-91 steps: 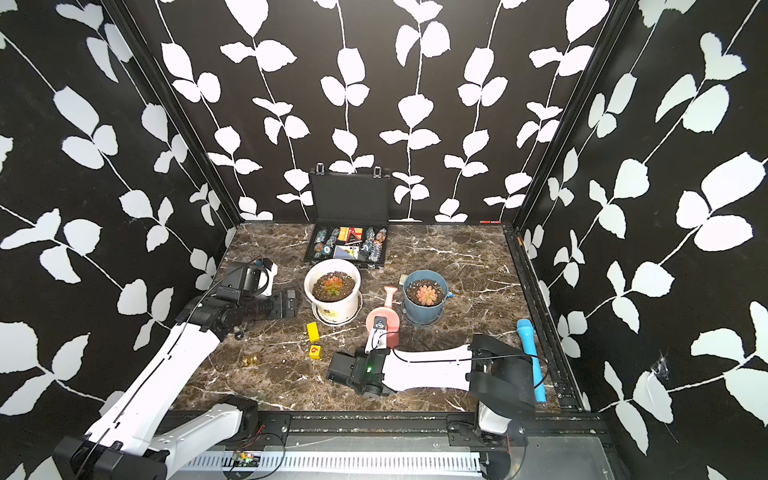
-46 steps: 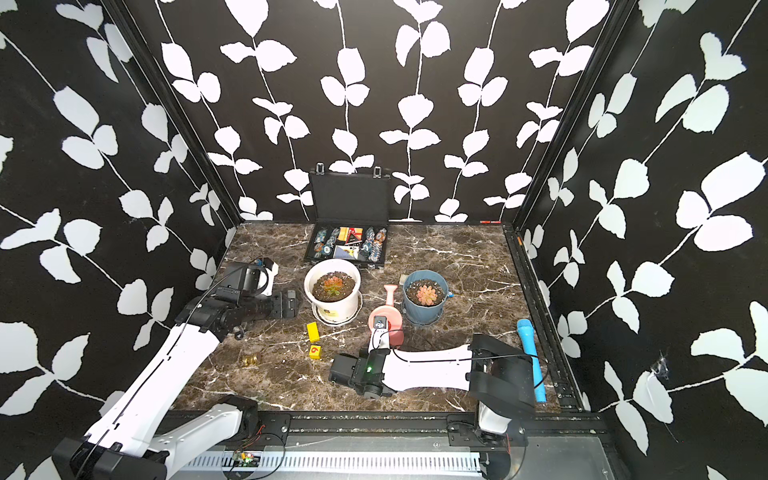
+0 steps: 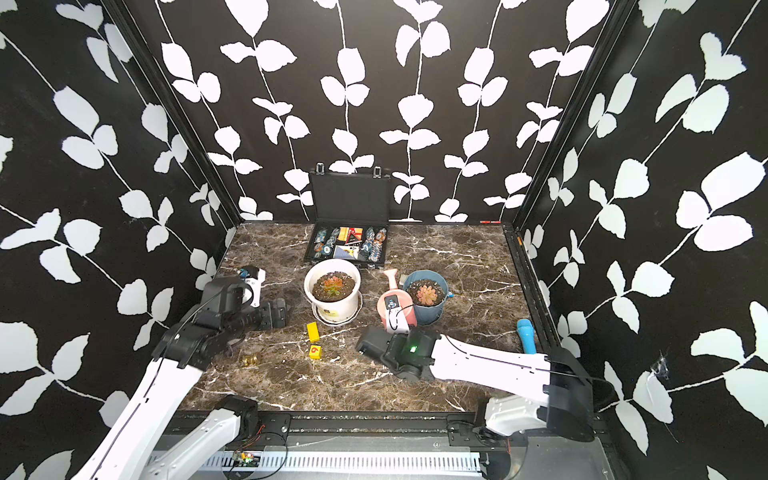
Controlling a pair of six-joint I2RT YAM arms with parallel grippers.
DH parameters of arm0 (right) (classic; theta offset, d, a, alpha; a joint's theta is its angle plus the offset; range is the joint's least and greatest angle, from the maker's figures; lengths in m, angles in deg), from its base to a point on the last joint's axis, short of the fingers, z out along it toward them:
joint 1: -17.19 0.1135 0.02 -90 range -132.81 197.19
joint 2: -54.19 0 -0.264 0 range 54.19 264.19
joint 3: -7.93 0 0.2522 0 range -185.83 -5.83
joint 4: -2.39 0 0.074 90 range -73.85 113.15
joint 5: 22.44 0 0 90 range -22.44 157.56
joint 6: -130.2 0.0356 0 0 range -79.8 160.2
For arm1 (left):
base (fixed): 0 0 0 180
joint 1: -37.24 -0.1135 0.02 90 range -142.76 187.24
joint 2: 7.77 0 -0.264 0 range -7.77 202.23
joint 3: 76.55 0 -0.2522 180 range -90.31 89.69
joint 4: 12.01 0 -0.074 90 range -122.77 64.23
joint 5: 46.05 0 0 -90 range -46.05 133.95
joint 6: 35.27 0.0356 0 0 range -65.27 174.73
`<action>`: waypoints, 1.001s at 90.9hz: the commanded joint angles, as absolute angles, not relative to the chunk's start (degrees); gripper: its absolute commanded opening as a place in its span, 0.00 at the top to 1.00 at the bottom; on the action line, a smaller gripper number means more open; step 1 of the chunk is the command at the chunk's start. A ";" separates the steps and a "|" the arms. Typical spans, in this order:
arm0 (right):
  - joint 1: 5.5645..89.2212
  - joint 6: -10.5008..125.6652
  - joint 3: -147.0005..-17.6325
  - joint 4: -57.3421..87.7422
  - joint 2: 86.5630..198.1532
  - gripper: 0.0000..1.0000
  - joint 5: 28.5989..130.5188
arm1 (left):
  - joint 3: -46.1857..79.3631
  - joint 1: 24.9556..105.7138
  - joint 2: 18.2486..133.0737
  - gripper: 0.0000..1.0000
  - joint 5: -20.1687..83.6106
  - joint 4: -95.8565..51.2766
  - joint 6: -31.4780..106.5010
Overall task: Water the succulent around the soil edge
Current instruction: Pick up the watering can from the center of the board, then water the soil of the potted plant with water.
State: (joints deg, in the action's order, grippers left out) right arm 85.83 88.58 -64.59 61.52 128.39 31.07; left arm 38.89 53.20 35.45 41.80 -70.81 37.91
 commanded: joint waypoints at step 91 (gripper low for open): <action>65.79 59.27 -116.41 96.95 148.80 1.00 80.55 | 39.66 52.92 34.05 0.01 46.50 -72.00 38.03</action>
State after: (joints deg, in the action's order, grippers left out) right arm 65.81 60.38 -112.80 95.00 146.16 77.14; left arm 39.59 53.20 34.51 45.80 -71.33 38.07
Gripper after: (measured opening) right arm 0.190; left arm 0.987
